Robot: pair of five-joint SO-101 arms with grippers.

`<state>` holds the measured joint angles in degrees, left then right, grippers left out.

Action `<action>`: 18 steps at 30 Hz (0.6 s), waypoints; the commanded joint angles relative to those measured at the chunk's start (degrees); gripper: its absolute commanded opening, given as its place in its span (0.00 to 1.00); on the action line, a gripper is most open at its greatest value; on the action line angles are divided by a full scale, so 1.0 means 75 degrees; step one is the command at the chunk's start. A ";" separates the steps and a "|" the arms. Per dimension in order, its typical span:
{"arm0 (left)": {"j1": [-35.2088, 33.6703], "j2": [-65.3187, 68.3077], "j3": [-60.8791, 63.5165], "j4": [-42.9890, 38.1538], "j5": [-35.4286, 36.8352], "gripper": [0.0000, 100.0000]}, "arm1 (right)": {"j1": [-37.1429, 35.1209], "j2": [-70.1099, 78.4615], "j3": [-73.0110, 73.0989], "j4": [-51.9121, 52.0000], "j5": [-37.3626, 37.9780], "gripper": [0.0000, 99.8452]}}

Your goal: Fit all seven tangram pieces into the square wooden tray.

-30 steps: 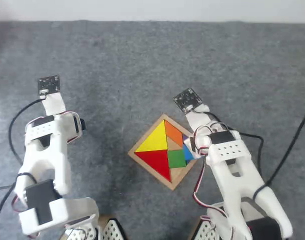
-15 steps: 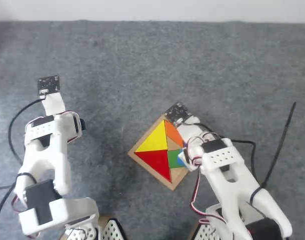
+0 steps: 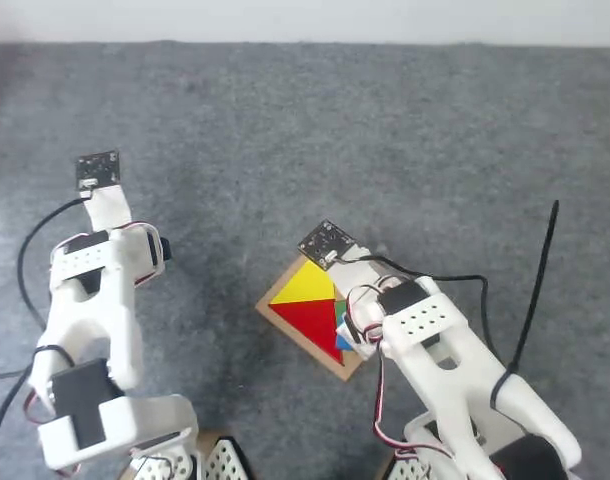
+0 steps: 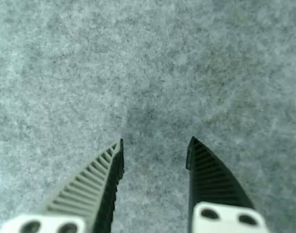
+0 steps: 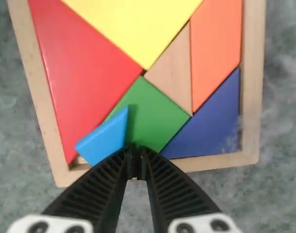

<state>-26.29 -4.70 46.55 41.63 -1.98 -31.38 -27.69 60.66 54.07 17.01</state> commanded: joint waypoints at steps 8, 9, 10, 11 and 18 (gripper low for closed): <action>0.0047 -0.0223 -0.0018 -0.0129 0.0012 0.21 | 0.0709 -0.0193 -0.0434 0.0522 -0.0035 0.02; 0.0047 -0.0223 -0.0018 -0.0129 0.0012 0.21 | 0.0709 -0.0193 -0.0434 0.0522 -0.0035 0.02; 0.0047 -0.0223 -0.0018 -0.0129 0.0012 0.21 | 0.0709 -0.0193 -0.0434 0.0522 -0.0035 0.02; 0.0047 -0.0223 -0.0018 -0.0129 0.0012 0.21 | 0.0709 -0.0193 -0.0410 0.0522 -0.0012 0.02; 0.0047 -0.0223 -0.0018 -0.0129 0.0012 0.21 | -0.0182 -0.0193 -0.0164 0.0662 0.0164 0.01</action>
<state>-26.29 -4.70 46.55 41.63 -1.98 -28.92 -27.69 60.66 58.11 17.80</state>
